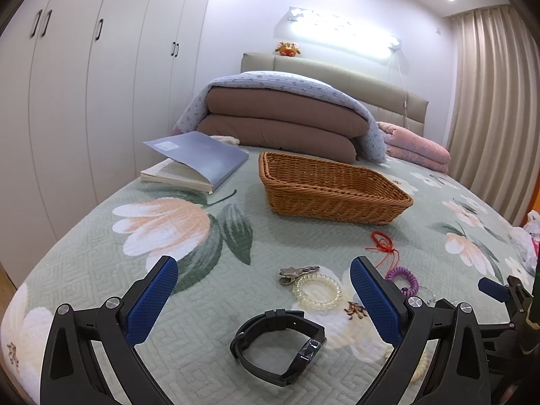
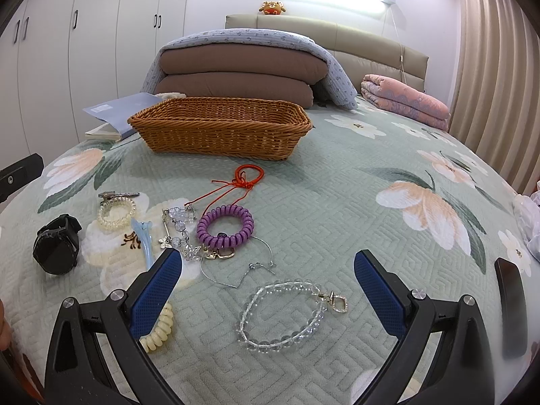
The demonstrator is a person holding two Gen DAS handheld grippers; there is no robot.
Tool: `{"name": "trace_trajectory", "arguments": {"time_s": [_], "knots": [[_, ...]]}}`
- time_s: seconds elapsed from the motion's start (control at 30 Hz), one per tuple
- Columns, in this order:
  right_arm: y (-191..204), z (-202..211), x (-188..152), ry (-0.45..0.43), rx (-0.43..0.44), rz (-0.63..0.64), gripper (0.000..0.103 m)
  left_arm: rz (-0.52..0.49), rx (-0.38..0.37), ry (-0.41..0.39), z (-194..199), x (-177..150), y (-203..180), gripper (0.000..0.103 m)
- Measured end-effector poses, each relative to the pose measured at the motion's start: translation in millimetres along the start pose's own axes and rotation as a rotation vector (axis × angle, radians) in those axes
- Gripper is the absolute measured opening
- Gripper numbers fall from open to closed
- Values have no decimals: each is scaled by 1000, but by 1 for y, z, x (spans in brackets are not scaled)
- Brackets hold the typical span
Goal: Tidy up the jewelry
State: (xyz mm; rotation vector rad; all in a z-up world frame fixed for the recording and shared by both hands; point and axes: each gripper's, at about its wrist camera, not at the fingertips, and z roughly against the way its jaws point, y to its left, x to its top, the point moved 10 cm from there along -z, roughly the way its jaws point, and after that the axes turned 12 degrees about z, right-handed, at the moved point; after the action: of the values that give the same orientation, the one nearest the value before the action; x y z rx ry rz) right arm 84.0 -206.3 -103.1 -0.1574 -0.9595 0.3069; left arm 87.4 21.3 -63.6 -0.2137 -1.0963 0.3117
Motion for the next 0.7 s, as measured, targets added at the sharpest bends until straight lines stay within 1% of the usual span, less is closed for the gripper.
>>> {"name": "trace_trajectory", "arguments": {"time_s": [0.2, 0.3, 0.43, 0.53, 0.57, 0.6, 0.67, 0.7], "knots": [[0, 0, 0, -2, -2, 2, 103, 3, -3, 0, 1, 0, 0, 102], [-1, 5, 1, -20, -3, -4, 103, 13, -21, 18, 2, 0, 1, 102], [-6, 18, 2, -47, 15, -17, 103, 40, -20, 33, 13, 10, 15, 102], [-12, 24, 2, -38, 7, -10, 103, 46, 1, 79, 16, 10, 36, 102], [-14, 26, 0, -33, 4, -8, 101, 43, 16, 104, 16, 7, 45, 102], [-16, 28, 0, -27, 4, -7, 95, 40, 22, 128, 15, 4, 51, 102], [-18, 30, -3, -7, 19, -2, 90, 48, 14, 186, 11, -5, 61, 102], [-20, 33, -5, 0, 22, -3, 89, 59, -3, 213, 9, -10, 64, 100]]}}
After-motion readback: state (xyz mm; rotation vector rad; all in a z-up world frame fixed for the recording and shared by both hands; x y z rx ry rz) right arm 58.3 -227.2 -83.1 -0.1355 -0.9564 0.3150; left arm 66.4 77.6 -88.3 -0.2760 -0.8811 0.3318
